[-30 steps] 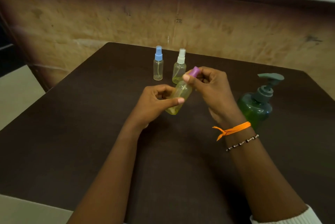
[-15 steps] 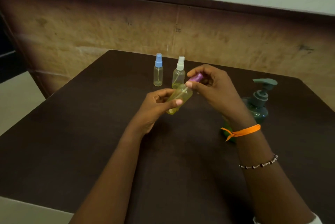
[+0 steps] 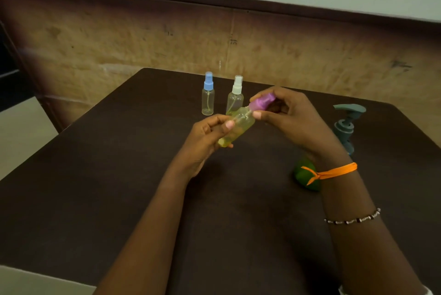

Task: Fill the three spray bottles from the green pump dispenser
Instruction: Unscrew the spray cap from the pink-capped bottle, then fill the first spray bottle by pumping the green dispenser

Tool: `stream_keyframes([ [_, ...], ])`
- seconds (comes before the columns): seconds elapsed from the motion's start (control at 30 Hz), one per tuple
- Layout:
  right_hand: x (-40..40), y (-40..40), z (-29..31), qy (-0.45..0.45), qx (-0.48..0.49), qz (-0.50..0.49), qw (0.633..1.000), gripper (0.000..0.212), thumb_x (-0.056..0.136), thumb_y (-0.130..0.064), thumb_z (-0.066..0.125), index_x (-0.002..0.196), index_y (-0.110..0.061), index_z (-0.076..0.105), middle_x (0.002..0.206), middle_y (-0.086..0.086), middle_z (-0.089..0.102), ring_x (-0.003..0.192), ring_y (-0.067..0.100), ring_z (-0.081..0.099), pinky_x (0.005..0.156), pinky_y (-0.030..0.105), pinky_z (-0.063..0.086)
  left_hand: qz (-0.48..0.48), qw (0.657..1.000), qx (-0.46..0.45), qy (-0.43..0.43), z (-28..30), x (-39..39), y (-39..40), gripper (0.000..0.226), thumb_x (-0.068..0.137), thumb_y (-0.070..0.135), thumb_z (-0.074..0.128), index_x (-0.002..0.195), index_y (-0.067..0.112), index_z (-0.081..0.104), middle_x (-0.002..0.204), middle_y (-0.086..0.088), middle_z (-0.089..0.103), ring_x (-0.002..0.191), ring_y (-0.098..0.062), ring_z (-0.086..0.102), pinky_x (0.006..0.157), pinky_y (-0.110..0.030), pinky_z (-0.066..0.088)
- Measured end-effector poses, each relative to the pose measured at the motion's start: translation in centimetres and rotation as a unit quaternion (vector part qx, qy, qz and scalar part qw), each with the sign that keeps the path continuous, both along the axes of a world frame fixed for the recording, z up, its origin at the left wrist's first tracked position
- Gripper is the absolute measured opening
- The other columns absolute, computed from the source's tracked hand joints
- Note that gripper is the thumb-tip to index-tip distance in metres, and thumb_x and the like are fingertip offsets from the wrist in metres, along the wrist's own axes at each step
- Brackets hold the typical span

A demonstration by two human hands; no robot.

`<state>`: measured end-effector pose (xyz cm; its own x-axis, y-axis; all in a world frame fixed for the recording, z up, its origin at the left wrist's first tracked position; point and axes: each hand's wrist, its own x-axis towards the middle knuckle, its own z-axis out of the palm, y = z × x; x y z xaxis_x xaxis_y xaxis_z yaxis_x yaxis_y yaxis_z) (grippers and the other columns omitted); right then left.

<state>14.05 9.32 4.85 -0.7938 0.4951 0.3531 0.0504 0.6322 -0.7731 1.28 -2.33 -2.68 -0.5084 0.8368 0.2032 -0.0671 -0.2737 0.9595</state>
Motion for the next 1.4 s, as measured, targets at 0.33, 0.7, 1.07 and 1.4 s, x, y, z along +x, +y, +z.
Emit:
stream_keyframes([
  [0.33, -0.5, -0.2, -0.4, 0.054, 0.014, -0.005, 0.998, 0.025, 0.081, 0.001, 0.066, 0.1, -0.014, 0.063, 0.1, -0.007, 0.062, 0.092, 0.009, 0.061, 0.08, 0.023, 0.052, 0.006, 1.0, -0.016, 0.017, 0.0, 0.1, 0.4, 0.03, 0.076, 0.033, 0.059, 0.105, 0.026, 0.061, 0.107, 0.005, 0.066, 0.103, -0.01, 0.063, 0.087, -0.031, 0.053],
  [0.7, -0.1, 0.0, 0.2, 0.122, 0.12, -0.076, 0.982, 0.028, 0.076, 0.008, 0.066, 0.097, -0.01, 0.064, 0.093, -0.014, 0.059, 0.09, 0.003, 0.06, 0.076, 0.012, 0.05, 0.031, 0.999, -0.024, 0.01, -0.1, 0.3, 0.8, 0.017, 0.093, 0.025, 0.047, 0.103, 0.027, 0.06, 0.106, 0.002, 0.063, 0.101, -0.014, 0.058, 0.092, -0.036, 0.048],
  [1.07, 5.3, -2.9, 4.6, 0.197, 0.231, -0.163, 0.939, 0.026, 0.08, 0.007, 0.062, 0.101, -0.009, 0.062, 0.098, -0.004, 0.059, 0.091, 0.0, 0.058, 0.074, 0.01, 0.048, 0.008, 0.999, 0.003, -0.045, -0.1, 1.3, 1.2, 0.021, 0.094, 0.02, 0.046, 0.113, 0.021, 0.054, 0.114, 0.003, 0.06, 0.109, -0.01, 0.057, 0.091, -0.025, 0.048],
  [1.4, 11.9, 3.2, 0.3, 0.173, 0.071, -0.37, 0.91, 0.02, 0.083, -0.012, 0.067, 0.1, -0.022, 0.067, 0.091, -0.003, 0.066, 0.077, 0.001, 0.058, 0.072, 0.012, 0.046, 0.006, 0.992, 0.044, -0.118, 0.7, 4.1, 2.7, 0.035, 0.093, 0.009, 0.047, 0.128, 0.011, 0.047, 0.116, -0.001, 0.06, 0.111, -0.014, 0.057, 0.095, -0.029, 0.047],
])
